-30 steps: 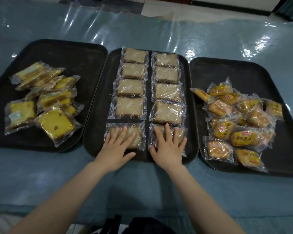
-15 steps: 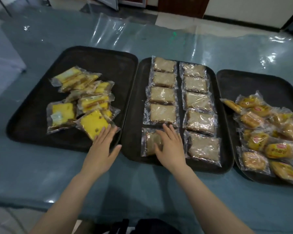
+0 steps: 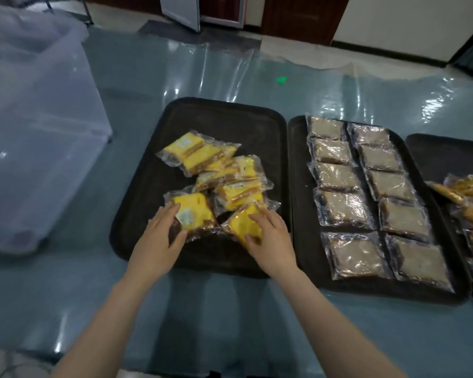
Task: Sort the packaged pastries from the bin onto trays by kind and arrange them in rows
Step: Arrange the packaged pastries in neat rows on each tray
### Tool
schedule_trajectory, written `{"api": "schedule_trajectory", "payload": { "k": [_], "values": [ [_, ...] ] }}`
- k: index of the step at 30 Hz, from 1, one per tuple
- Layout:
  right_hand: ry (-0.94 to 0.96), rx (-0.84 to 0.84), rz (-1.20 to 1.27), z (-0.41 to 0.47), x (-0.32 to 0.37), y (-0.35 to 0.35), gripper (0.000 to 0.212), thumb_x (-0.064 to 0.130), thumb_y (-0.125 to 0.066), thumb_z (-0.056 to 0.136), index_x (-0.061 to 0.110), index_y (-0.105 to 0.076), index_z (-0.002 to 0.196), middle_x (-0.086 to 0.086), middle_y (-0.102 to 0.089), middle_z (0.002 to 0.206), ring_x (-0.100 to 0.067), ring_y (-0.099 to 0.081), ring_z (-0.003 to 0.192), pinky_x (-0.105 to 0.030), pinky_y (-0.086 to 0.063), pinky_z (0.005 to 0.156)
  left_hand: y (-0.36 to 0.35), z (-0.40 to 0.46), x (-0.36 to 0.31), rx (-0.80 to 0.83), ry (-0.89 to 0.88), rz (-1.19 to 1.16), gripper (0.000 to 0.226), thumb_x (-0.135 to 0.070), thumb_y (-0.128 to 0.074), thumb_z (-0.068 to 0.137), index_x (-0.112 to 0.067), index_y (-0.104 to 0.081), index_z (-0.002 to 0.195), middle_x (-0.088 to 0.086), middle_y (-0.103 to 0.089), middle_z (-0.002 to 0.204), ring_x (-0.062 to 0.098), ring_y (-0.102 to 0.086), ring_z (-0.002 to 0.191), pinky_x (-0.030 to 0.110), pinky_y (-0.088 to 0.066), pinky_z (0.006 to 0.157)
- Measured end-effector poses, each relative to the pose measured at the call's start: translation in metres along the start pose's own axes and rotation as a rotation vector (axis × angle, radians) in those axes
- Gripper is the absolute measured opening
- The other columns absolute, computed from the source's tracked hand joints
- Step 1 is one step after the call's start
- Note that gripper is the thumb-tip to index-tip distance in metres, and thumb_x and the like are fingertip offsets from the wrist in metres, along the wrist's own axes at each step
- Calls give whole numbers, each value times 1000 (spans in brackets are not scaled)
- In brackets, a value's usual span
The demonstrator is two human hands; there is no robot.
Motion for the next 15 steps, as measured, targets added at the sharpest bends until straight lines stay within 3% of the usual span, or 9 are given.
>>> {"api": "schedule_trajectory", "payload": {
  "k": [4, 7, 15],
  "values": [
    [-174, 83, -156, 14, -6, -6, 77, 52, -68, 78, 34, -31, 144, 3, -32, 151, -24, -31, 137, -42, -31, 107, 13, 22, 13, 15, 10, -38, 58, -27, -55, 93, -27, -30, 145, -9, -23, 152, -1, -12, 136, 32, -17, 114],
    [-210, 45, -152, 21, -4, 1, 80, 50, -76, 71, 40, -33, 138, 2, -44, 137, -24, -41, 127, -44, -33, 102, 16, 38, 20, 17, 47, -72, 58, -26, -55, 93, -29, -31, 145, -7, -25, 153, 5, -18, 139, 33, -21, 113],
    [63, -237, -95, 59, 30, 38, 70, 34, -80, 72, 38, -45, 132, 11, -45, 122, -10, -40, 113, -29, -27, 91, 11, 95, 27, 79, 56, -136, 61, -24, -57, 92, -29, -29, 145, -8, -26, 153, 8, -20, 140, 27, -22, 107]
  ]
}}
Point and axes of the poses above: each hand's wrist, its own z-axis towards the middle knuckle, its own y-axis out of the back of the hand, x = y × z, the point moved 8 cm from there along z, towards the middle knuckle
